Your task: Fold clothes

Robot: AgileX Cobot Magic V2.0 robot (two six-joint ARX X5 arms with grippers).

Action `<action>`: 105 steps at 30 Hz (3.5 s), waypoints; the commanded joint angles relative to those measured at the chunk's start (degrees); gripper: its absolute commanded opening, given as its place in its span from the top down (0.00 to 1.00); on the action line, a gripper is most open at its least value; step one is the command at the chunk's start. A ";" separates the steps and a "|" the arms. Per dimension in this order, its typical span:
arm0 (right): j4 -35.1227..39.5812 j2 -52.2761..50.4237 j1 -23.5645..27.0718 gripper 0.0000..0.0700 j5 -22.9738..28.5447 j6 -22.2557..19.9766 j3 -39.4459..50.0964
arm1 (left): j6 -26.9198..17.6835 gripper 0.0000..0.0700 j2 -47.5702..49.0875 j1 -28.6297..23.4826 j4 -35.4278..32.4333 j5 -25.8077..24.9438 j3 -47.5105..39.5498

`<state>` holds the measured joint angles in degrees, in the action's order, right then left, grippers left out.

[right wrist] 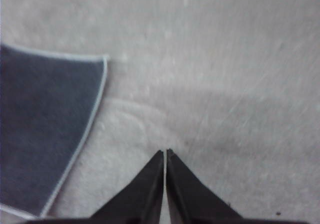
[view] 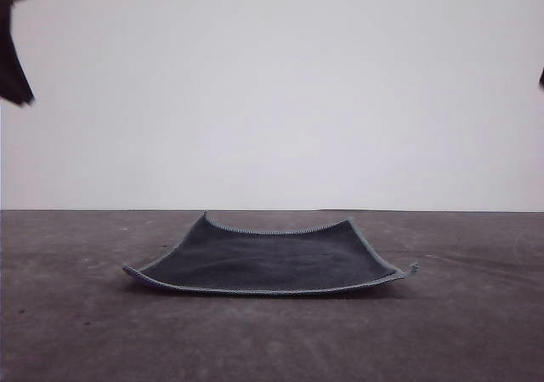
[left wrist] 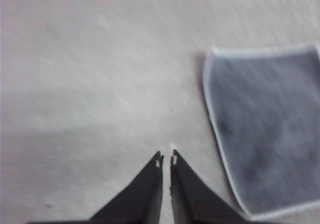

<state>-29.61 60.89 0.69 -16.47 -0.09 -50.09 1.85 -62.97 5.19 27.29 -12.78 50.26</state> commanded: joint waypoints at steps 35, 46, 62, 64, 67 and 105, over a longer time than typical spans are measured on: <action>15.57 18.84 -3.06 0.34 -10.71 3.39 -1.00 | 3.41 0.48 -22.93 0.24 -13.52 -17.71 7.22; 22.34 35.78 -7.10 0.34 -13.75 6.96 -9.14 | 3.32 0.48 -42.13 2.05 -11.85 -20.91 24.18; 20.39 54.44 -11.94 0.34 -14.85 8.85 -29.07 | 3.29 0.48 -57.59 4.26 -12.54 -20.90 35.16; 20.37 55.82 -12.28 0.34 -15.19 9.16 -29.91 | 3.15 0.48 -58.16 4.26 -13.21 -20.89 35.19; 20.41 57.16 -12.71 0.34 -15.08 9.17 -30.18 | 3.17 0.48 -58.46 4.26 -14.20 -20.89 35.19; 19.11 58.57 -13.24 1.00 -18.95 8.74 -30.42 | 4.64 1.00 -61.85 7.70 -12.37 -20.73 38.30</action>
<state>-10.37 117.93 -12.54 -34.80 8.84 -79.04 6.99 -123.07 12.67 14.71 -33.21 87.13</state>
